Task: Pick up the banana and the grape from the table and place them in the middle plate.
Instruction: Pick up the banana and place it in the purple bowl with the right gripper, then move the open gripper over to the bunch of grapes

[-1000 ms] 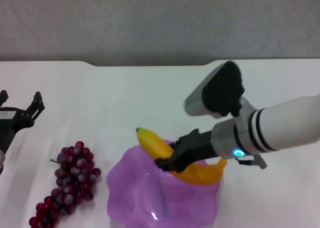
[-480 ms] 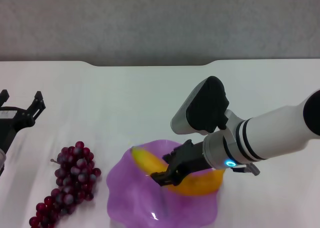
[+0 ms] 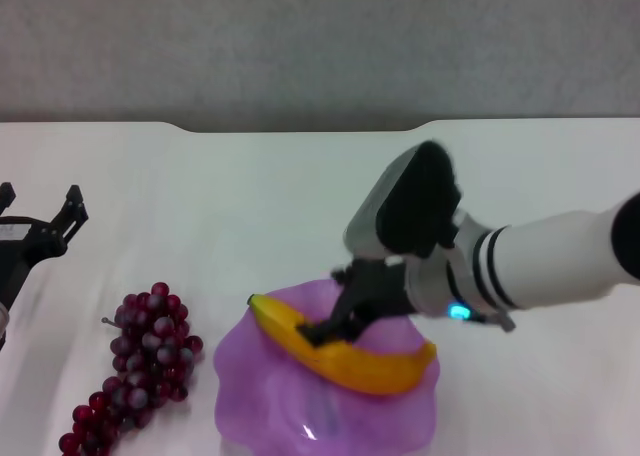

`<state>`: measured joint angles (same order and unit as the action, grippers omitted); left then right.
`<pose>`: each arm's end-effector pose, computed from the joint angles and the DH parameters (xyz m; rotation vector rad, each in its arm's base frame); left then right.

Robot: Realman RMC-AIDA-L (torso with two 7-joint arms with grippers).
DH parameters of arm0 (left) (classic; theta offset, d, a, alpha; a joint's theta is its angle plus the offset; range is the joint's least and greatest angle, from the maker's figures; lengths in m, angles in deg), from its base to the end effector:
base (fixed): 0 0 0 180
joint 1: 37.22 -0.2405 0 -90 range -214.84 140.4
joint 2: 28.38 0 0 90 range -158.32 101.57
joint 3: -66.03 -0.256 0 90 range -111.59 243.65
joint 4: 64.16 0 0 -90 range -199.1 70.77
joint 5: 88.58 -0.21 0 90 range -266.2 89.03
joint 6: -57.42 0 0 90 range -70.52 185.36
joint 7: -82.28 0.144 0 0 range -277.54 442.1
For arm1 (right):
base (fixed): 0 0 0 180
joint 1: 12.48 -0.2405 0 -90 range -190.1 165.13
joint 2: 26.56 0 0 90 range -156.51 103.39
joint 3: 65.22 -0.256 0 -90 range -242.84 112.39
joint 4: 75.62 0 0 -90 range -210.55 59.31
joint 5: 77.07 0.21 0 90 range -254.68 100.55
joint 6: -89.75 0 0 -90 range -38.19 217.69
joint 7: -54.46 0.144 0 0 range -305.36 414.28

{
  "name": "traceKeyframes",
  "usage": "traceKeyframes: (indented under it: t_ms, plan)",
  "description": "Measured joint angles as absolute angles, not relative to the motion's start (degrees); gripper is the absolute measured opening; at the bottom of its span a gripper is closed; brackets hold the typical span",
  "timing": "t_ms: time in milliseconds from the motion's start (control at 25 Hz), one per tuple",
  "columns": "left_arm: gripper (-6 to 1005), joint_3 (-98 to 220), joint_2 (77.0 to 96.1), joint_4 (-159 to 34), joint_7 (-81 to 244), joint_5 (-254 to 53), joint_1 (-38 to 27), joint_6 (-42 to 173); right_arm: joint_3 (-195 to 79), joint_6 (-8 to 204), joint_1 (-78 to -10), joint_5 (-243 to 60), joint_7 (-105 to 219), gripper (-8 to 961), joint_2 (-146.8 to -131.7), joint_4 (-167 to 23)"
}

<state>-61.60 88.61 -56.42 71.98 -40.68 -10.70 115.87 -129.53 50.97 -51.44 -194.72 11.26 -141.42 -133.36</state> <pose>-0.3530 0.3445 0.0000 -1.5803 -0.6385 -0.5771 0.1480 0.3650 -0.1180 -2.7283 0.4617 -0.0535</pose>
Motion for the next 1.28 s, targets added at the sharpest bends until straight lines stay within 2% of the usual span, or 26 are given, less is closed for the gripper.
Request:
traceKeyframes:
  t_ms: [120,400,600,760,1000,1280]
  plan:
    - [886,-61.5,88.61,-56.3,71.8,-40.7,-11.0,115.9,-131.9,57.1,-47.6,-196.8,8.4,897,-141.40,-136.5]
    - [886,-61.6,88.71,-56.3,71.6,-40.7,-11.0,115.9,-132.7,81.1,-33.8,-198.6,0.8,891,-141.51,-143.3]
    - [886,-61.8,88.83,-56.2,71.6,-40.8,-11.0,115.9,-130.9,93.7,-29.9,-198.5,0.0,891,-141.50,-139.9]
    - [886,-61.8,88.93,-56.1,71.6,-40.9,-11.0,115.9,-126.7,108.0,-29.4,-198.3,3.0,892,-141.54,-132.2]
    - [886,-61.7,88.95,-56.1,71.5,-40.7,-11.0,115.9,-108.1,141.3,-35.2,-198.8,23.7,892,-141.72,-108.9]
    - [885,-61.9,89.09,-55.4,70.0,-41.1,-10.7,115.8,-102.3,153.8,-38.0,-198.8,45.9,891,-141.85,-95.1]
